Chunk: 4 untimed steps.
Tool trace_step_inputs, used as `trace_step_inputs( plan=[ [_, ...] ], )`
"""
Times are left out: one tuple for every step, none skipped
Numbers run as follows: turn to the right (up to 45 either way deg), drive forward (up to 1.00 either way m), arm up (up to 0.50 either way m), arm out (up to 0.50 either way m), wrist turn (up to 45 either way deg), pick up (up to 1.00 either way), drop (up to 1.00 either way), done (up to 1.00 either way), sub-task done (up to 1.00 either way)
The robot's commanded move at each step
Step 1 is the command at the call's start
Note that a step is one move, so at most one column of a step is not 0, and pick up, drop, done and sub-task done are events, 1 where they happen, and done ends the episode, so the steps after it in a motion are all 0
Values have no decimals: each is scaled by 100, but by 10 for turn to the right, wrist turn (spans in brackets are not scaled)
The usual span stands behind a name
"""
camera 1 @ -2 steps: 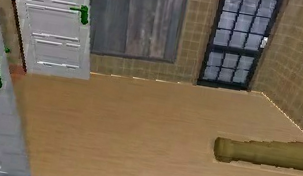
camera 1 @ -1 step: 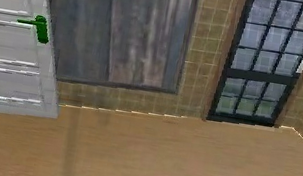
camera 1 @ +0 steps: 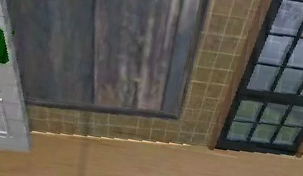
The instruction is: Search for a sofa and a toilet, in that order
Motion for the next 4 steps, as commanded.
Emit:
trace_step_inputs(
  plan=[
    [-450,0,0,0,0,0,0,0,0],
    [-210,0,0,0,0,0,0,0,0],
    [0,60,0,0,0,0,0,0,0],
    [-300,0,0,0,0,0,0,0,0]
  ],
)
